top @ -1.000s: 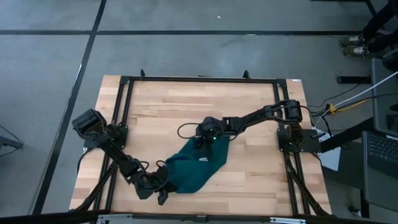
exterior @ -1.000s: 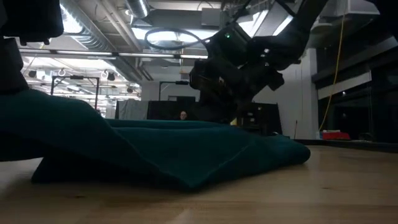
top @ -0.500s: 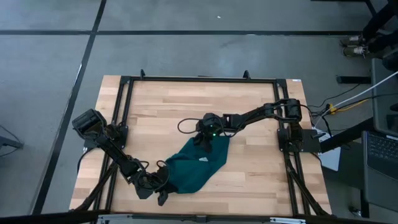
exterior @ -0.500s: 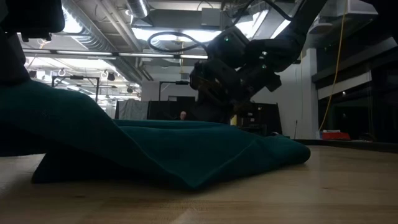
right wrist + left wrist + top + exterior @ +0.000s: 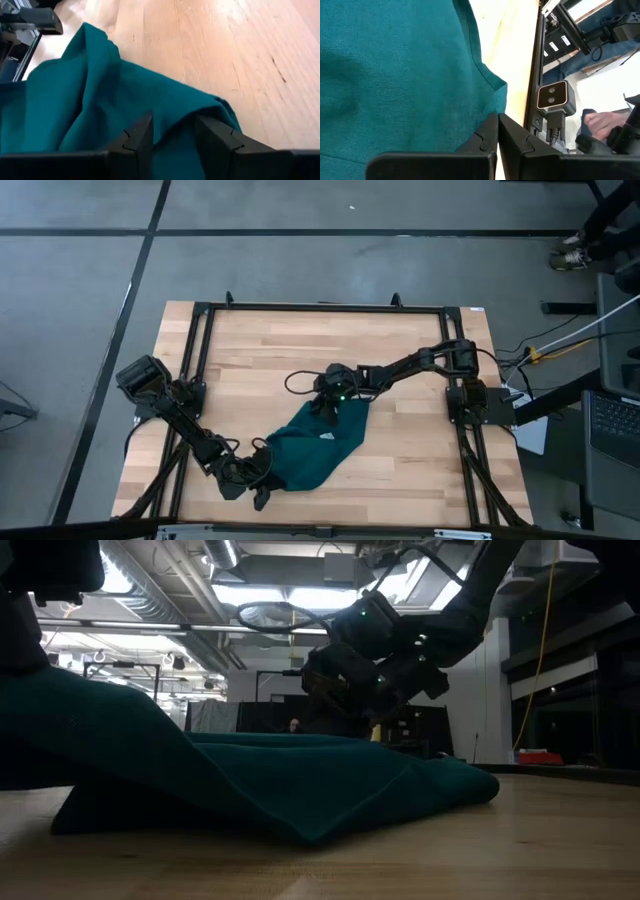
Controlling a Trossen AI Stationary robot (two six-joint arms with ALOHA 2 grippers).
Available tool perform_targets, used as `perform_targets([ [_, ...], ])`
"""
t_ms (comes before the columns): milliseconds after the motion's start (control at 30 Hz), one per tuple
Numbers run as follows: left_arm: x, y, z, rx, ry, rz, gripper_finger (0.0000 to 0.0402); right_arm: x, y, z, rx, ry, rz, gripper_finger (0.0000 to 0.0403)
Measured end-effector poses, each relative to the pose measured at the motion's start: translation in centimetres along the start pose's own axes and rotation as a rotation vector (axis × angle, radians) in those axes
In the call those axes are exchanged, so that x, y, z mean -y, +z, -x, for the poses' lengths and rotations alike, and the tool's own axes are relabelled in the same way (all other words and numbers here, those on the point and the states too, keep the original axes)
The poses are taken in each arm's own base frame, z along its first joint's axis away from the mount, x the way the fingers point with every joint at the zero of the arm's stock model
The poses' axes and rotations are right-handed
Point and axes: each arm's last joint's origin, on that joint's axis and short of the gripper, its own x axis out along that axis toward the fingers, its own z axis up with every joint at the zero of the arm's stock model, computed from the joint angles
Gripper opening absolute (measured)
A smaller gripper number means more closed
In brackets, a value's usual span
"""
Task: Fold microfiber towels
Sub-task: Fold the blue napkin
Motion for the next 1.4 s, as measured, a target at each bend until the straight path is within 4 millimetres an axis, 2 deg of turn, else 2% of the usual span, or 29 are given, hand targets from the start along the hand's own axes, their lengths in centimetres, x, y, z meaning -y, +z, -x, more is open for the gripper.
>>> perform_targets([
  [133, 0.0, 0.0, 0.0, 0.006, 0.002, -0.001, 0.0002, 0.0, 0.1, 0.0, 0.009, -0.013, -0.005, 0.0112],
  [300, 0.0, 0.1, 0.0, 0.022, 0.008, 0.002, 0.0002, 0.0, 0.2, 0.0, 0.026, -0.006, 0.028, 0.0014],
  [467, 0.1, -0.3, 0.3, 0.034, 0.009, 0.018, 0.0002, 0.6, 0.6, 0.2, 0.067, -0.088, 0.014, 0.0005],
  [667, -0.3, -2.7, 1.0, -0.031, 0.047, 0.071, 0.0002, 3.3, 1.5, 1.3, 0.115, -0.171, -0.048, 0.0002],
  [867, -1.4, -4.7, 2.6, -0.026, 0.161, 0.132, 0.0002, 6.6, 3.4, 3.9, 0.193, -0.242, -0.105, 0.0001],
  [1100, -2.0, -5.2, 3.0, -0.046, 0.218, 0.134, 0.0002, 9.4, 5.3, 7.8, 0.251, -0.335, -0.169, 0.0001],
  [1400, -2.8, -5.1, 3.5, -0.008, 0.3, 0.121, 0.0002, 11.7, 5.1, 12.6, 0.128, -0.547, -0.235, 0.0],
])
